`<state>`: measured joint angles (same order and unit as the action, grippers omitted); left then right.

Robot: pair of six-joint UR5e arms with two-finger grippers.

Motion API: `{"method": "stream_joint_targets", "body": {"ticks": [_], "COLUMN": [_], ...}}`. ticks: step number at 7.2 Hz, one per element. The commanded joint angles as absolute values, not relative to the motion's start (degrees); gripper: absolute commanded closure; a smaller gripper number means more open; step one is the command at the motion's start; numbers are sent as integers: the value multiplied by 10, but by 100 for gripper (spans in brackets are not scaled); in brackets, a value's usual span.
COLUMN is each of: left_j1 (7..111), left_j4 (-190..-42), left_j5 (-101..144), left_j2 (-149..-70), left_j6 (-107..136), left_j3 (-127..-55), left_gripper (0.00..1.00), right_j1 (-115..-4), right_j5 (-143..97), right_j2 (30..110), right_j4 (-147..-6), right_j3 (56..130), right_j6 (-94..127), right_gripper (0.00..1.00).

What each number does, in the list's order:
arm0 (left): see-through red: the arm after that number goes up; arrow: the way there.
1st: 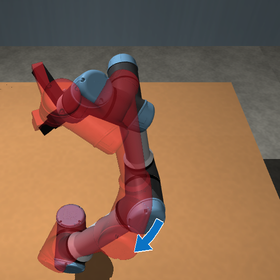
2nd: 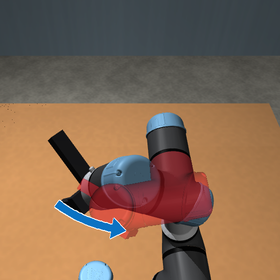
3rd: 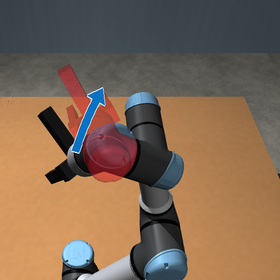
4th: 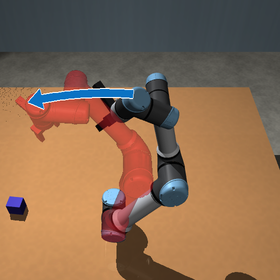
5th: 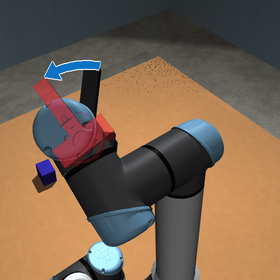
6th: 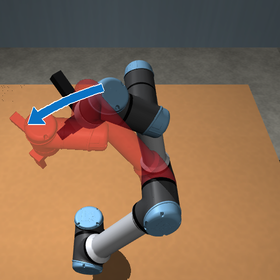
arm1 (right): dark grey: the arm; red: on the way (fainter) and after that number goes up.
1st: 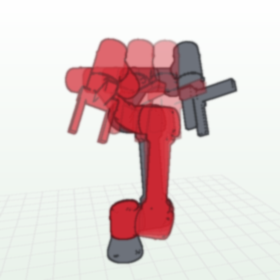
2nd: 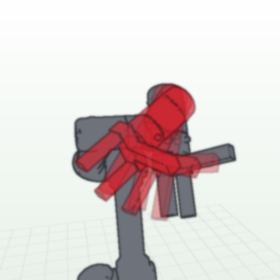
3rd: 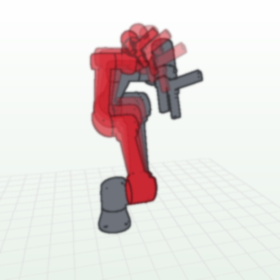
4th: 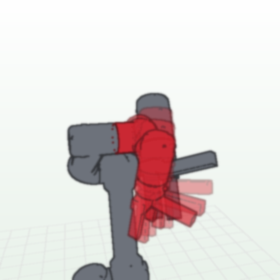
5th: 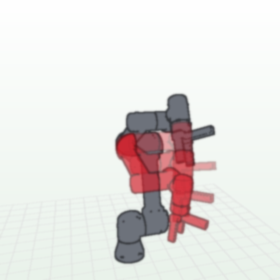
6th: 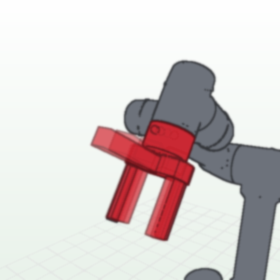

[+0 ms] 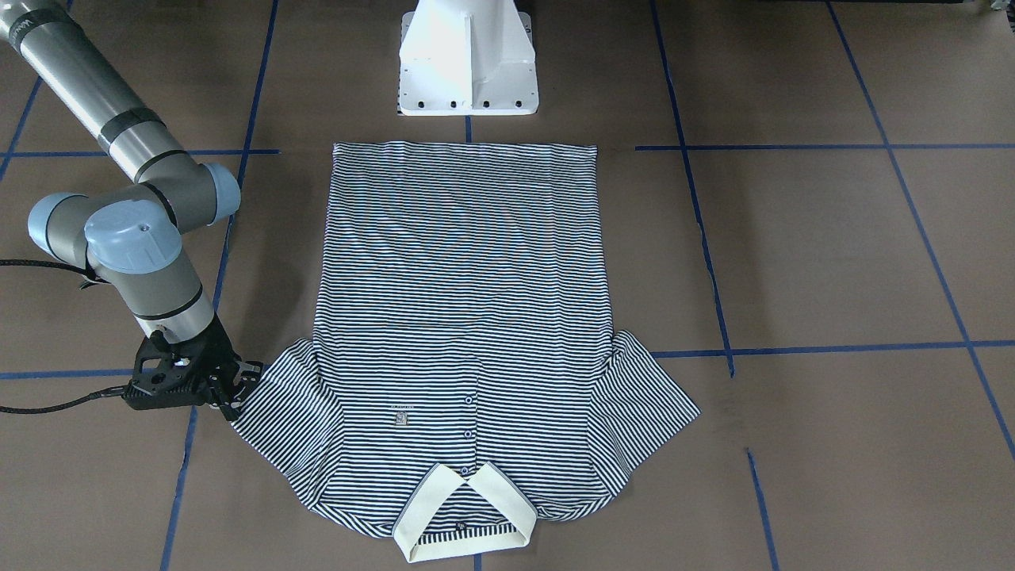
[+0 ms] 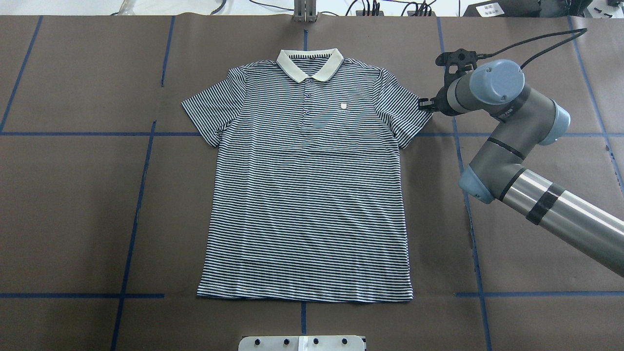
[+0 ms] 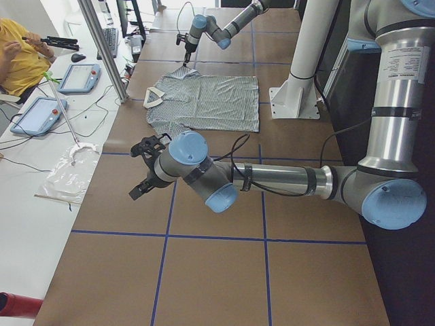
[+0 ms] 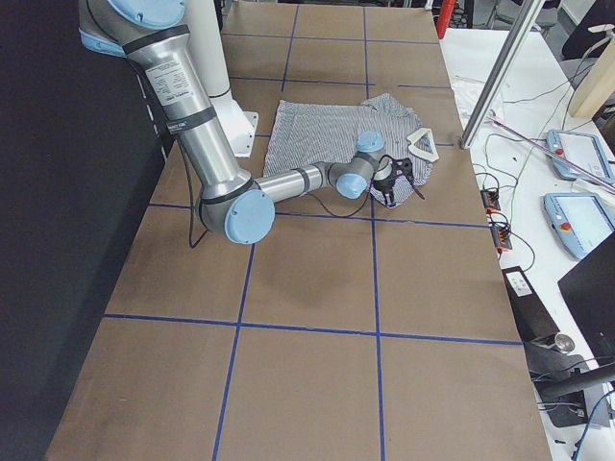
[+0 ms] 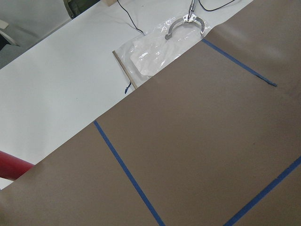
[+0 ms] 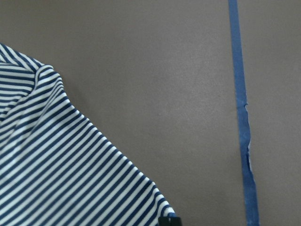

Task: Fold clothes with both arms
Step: 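Lower the right gripper onto the sleeve nearest it and grasp it, then fold the grasped sleeve with the right gripper inward toward the collar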

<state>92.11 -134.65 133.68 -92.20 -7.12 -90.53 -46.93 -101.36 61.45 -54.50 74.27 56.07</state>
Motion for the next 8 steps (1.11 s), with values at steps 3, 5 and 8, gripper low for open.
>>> {"method": "stream_joint_targets", "body": {"ticks": [3, 5, 8], "left_j1": [920, 920, 920], "left_j4": [-1346, -1346, -1346], "left_j5": [1337, 1337, 1337], "left_j2": [-923, -923, -923], "left_j6": [-70, -69, -69], "left_j3": [-905, -905, -904], "left_gripper": [0, 0, 0], "right_j1": [-411, -379, -371], "right_j5": [-925, -881, -862], "right_j2": [482, 417, 380], "right_j4": [-697, -698, -697], "right_j3": [736, 675, 630], "right_j6": [733, 806, 814], "right_gripper": [100, 100, 100]}}
